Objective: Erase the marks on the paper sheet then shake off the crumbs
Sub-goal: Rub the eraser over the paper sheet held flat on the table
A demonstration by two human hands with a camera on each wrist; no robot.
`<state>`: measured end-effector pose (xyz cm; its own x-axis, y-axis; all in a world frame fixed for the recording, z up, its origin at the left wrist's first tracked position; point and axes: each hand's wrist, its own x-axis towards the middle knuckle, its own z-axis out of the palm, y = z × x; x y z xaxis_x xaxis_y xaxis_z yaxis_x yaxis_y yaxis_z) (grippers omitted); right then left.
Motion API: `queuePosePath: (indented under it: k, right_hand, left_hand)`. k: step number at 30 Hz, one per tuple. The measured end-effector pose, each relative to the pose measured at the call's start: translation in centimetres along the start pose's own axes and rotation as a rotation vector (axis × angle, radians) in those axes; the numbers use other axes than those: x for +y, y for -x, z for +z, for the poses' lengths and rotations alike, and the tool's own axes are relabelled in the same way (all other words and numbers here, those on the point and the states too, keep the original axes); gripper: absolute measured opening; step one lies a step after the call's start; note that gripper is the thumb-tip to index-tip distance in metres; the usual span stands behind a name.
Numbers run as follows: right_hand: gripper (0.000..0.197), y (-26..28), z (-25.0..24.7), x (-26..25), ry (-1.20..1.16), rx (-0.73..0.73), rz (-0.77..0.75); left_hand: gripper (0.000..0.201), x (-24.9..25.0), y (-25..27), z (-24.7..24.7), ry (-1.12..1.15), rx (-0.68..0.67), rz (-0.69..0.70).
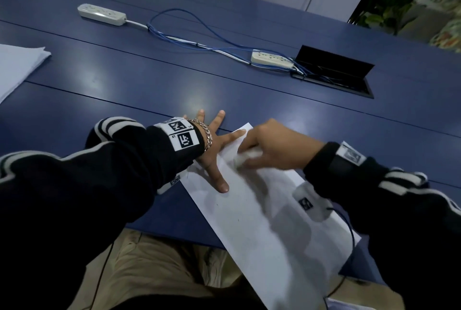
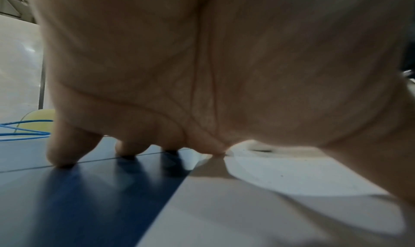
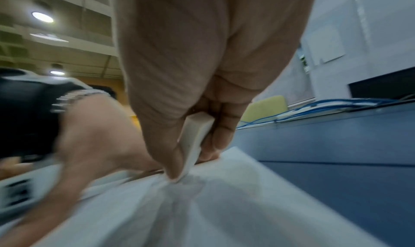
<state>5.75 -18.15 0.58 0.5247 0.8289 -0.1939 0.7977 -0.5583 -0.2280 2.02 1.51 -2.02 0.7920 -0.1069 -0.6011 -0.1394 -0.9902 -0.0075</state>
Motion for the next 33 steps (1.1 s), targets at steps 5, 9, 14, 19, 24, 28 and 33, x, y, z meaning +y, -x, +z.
queuePosePath:
  k: [5,9,14,19,24,28,33]
  right_hand:
    - [0.025,-1.0,-0.3,2.4,0.017,0.162,0.15]
    - [0.024,-0.4,0.1,2.5,-0.005,0.158,0.179]
    - [0.023,-0.3,0.3,2.0,-0.02,0.178,0.18]
    - [0.027,0.6,1.3,-0.3,0.053,0.137,0.138]
    - [0.011,2.5,1.4,-2.7,0.01,-0.072,-0.054]
    - [0.025,0.3,0.0,0.2,0.073,0.088,0.102]
    - [0.021,0.8,0.8,-1.1,0.081,0.092,0.101]
  left_hand:
    - [0.158,-0.1,0.4,-0.6,0.005,-0.034,-0.001]
    - [0.15,-0.5,0.6,-1.2,-0.037,-0.043,0.057]
    - [0.158,0.2,0.8,-0.2,-0.034,-0.026,0.066]
    - [0.163,0.1,0.4,0.4,-0.003,0.007,0.041]
    - [0.165,0.2,0.2,0.4,-0.015,0.001,0.033]
    - [0.164,0.1,0.3,0.3,0.01,-0.004,0.039]
    - [0.163,0.0,0.3,0.3,0.013,-0.025,0.036]
